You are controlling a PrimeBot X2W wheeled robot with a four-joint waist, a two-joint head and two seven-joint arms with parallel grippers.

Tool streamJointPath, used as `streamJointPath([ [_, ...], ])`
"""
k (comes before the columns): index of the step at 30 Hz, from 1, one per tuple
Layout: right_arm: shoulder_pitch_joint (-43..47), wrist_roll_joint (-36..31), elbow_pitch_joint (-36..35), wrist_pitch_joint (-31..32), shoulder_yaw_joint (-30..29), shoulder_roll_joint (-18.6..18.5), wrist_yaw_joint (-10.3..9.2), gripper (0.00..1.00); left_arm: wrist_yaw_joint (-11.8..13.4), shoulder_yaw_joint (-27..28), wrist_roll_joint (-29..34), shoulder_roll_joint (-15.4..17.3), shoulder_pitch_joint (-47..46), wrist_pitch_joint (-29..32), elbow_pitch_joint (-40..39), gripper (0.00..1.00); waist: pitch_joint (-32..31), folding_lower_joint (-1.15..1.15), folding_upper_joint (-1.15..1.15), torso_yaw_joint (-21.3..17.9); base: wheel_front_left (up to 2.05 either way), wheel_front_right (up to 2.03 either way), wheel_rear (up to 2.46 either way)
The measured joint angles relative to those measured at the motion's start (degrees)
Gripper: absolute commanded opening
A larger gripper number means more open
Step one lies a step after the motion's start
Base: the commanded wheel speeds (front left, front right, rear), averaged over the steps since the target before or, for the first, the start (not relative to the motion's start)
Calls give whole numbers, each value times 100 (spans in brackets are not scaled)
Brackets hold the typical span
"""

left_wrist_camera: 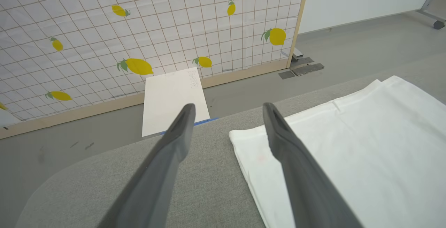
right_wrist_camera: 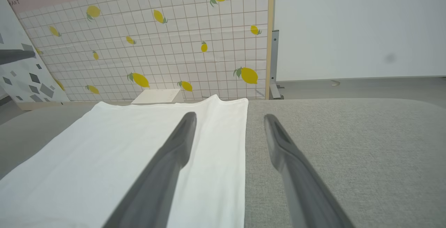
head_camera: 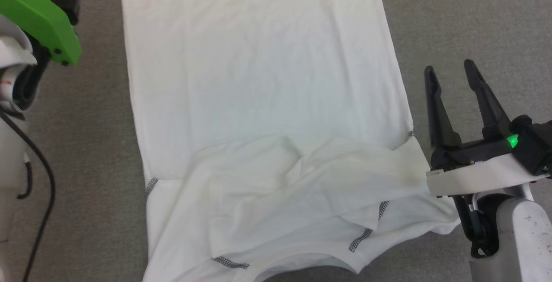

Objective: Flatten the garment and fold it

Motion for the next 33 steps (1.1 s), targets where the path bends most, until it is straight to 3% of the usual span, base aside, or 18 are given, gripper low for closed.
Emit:
streamJointPath([
  [10, -175, 18, 101, -299, 11, 21, 0, 100, 93, -63, -263, 542, -937, 1573, 504, 100, 800, 0, 0, -621, 0, 0, 0],
  [14, -175, 98, 144, -380, 71, 22, 0, 100, 425, 16, -346, 536, -1098, 2072, 612, 100, 1049, 0, 0, -831, 0, 0, 0],
  [21, -180, 164, 129, -443, 148, 22, 0, 100, 1354, 148, -408, 643, -1216, 3118, 665, 100, 1348, 0, 0, -1126, 0, 0, 0],
  [25, -196, 177, 98, -443, 193, 23, 0, 100, 1646, 164, -361, 723, -1251, 3361, 444, 100, 1453, 0, 0, -1193, 0, 0, 0],
  [26, -205, 177, 96, -443, 200, 23, 0, 100, 1691, 159, -348, 738, -1250, 3418, 381, 45, 1471, 0, 0, -1198, 0, 0, 0],
  [27, -214, 177, 94, -442, 207, 22, 0, 100, 1730, 155, -308, 760, -1248, 3433, 315, 0, 1484, 0, 0, -1196, 0, 0, 0],
  [33, -527, 86, 51, -290, 288, 21, 0, 100, 1706, 53, -193, 810, -1195, 3326, 71, 0, 1523, 0, 0, -1137, 0, 0, 0],
])
